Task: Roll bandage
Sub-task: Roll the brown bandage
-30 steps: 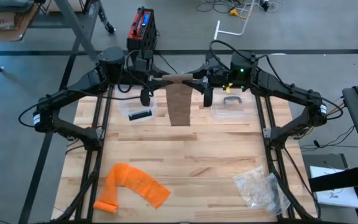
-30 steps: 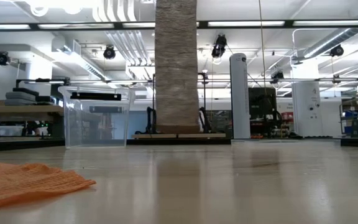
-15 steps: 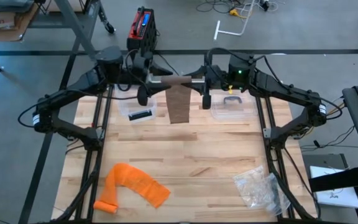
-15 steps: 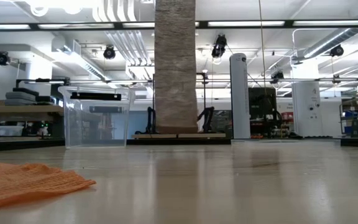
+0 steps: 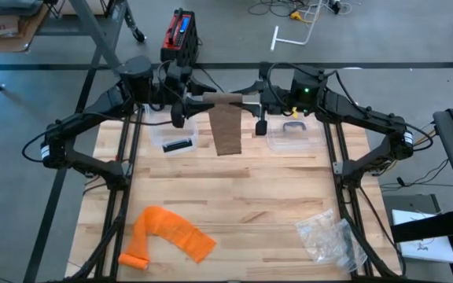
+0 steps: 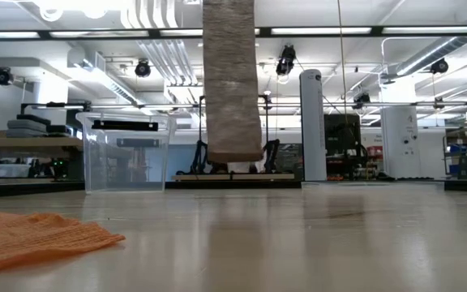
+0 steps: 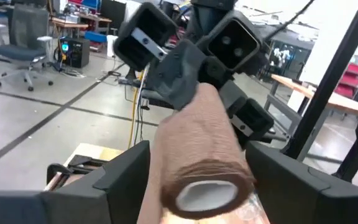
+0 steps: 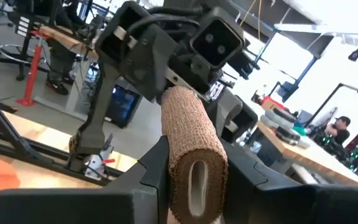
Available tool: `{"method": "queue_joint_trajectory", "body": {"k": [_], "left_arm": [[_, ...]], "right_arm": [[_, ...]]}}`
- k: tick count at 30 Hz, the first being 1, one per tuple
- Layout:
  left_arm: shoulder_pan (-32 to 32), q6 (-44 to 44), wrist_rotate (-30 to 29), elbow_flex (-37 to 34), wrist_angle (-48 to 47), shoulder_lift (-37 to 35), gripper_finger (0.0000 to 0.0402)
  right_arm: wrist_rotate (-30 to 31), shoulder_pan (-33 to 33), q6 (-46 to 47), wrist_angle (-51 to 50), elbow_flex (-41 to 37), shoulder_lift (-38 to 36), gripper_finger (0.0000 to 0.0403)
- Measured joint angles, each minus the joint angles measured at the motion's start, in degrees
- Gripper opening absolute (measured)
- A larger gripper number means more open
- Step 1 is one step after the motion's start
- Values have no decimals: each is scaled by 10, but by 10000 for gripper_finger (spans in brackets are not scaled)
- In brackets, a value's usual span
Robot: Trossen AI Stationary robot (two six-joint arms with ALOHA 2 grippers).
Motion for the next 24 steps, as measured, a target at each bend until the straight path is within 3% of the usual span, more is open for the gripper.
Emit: {"method": "queue_joint_trajectory", "body": {"k": [11, 24], "left_arm": [[11, -42, 45, 0, 1, 1, 225], [11, -32, 47, 0, 1, 1, 199]], "right_arm": [[0, 5, -68, 3, 0, 0, 91], [-19, 5, -80, -1, 0, 0, 91]]}}
